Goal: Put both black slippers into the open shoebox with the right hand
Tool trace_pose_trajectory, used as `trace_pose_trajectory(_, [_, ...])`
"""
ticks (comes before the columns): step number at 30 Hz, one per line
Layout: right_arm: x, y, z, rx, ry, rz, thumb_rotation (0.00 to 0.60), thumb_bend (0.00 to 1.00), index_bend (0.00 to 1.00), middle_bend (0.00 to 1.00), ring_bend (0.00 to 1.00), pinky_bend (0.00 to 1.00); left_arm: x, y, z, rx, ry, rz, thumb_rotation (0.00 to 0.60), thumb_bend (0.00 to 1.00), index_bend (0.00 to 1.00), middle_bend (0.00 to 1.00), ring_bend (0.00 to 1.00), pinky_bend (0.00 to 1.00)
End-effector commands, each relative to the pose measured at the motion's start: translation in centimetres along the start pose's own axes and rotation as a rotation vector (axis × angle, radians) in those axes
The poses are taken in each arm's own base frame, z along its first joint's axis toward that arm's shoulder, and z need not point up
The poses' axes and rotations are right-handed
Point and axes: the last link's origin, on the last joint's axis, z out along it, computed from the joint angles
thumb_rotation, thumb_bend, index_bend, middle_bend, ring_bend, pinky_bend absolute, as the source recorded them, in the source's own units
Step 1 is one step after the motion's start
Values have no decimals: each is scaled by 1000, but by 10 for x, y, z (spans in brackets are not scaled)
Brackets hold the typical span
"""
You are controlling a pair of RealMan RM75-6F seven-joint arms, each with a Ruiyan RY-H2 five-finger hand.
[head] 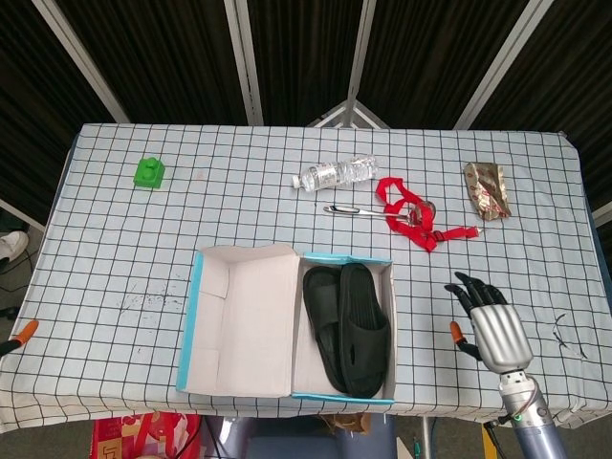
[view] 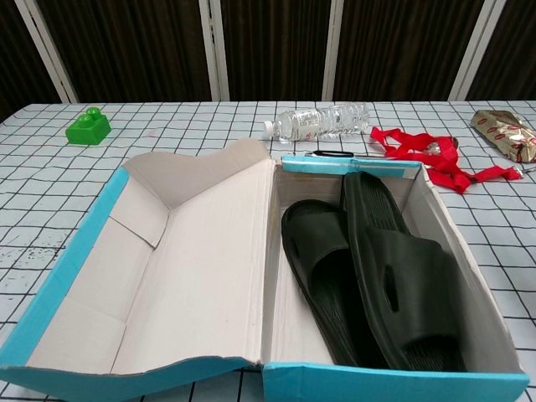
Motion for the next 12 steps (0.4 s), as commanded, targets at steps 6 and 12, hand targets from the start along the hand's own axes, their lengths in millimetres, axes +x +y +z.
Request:
trace_pose_trajectory(6, [-2, 22, -12, -64, 27, -155, 600, 454, 247, 142, 157, 207, -5, 3, 2, 0, -23, 21, 600, 73, 103, 0, 0, 99])
trace_pose_trajectory(12, [2, 31, -11, -101, 56, -202, 600, 454, 247, 142, 157, 205, -7, 0, 3, 20, -41, 42, 600, 73, 102, 0, 0, 99])
